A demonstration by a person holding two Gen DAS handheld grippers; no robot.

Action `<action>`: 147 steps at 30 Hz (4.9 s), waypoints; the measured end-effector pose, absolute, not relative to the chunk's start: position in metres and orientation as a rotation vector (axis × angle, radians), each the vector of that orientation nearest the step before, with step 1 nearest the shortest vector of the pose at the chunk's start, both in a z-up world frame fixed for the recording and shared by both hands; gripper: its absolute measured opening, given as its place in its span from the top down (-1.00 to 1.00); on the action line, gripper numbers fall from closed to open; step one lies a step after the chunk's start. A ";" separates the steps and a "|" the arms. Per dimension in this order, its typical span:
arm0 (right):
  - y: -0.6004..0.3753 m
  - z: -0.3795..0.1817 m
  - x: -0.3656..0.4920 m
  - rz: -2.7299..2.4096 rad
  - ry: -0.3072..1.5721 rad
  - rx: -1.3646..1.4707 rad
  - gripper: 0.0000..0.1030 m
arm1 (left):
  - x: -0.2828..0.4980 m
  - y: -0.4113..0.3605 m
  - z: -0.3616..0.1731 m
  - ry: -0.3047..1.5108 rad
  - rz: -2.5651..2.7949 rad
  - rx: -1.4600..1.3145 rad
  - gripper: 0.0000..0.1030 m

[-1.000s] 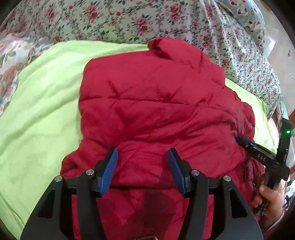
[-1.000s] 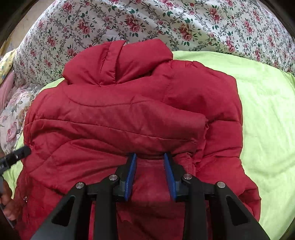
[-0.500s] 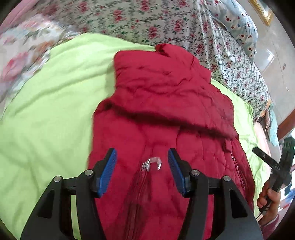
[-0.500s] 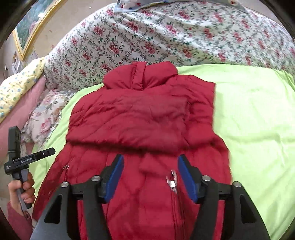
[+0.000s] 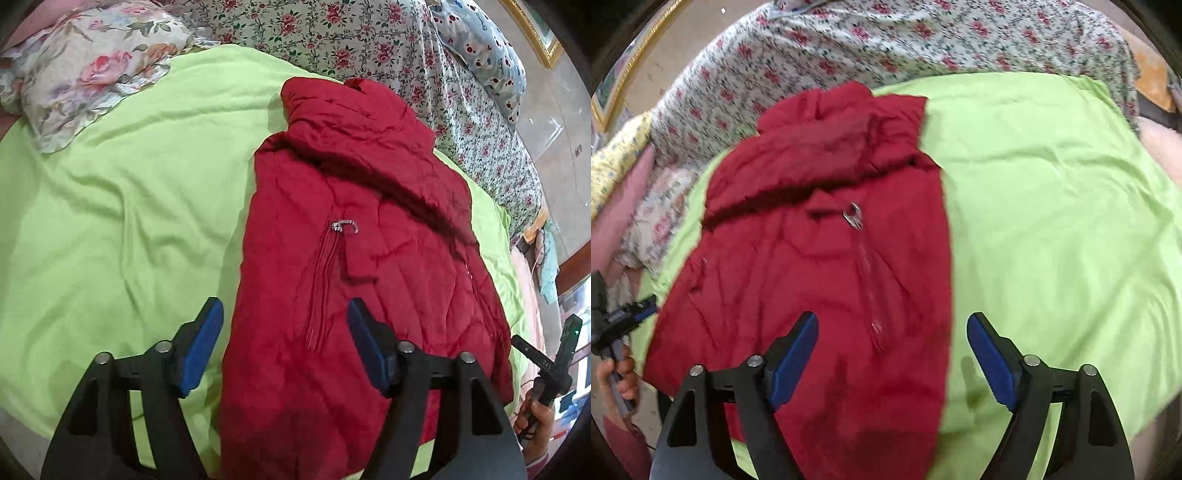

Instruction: Fold large clothes

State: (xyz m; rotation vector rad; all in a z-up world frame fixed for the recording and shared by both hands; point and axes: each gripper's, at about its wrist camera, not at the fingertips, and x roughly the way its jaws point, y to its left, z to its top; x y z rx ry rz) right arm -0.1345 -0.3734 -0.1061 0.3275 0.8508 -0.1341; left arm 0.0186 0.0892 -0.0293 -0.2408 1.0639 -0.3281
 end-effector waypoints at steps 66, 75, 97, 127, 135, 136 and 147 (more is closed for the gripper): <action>-0.408 -0.067 -0.160 0.290 0.518 0.643 0.52 | 0.002 0.075 0.056 0.829 -0.618 -0.318 0.66; -0.434 -0.030 -0.119 0.258 0.407 0.642 0.52 | 0.057 0.067 0.078 0.743 -0.544 -0.362 0.66; -0.462 -0.014 0.034 0.034 0.374 0.609 0.52 | 0.213 0.015 0.059 0.746 -0.380 -0.345 0.65; -0.481 -0.093 0.204 -0.198 0.529 0.578 0.48 | 0.335 -0.024 -0.022 0.903 -0.224 -0.259 0.39; -0.483 -0.094 0.209 -0.216 0.530 0.578 0.48 | 0.260 0.001 0.022 0.798 -0.314 -0.278 -0.08; -0.483 -0.095 0.210 -0.218 0.531 0.581 0.48 | 0.246 -0.001 0.026 0.787 -0.343 -0.271 -0.08; -0.476 -0.084 0.197 -0.231 0.530 0.562 0.25 | 0.213 -0.071 -0.015 0.892 -0.352 -0.008 -0.09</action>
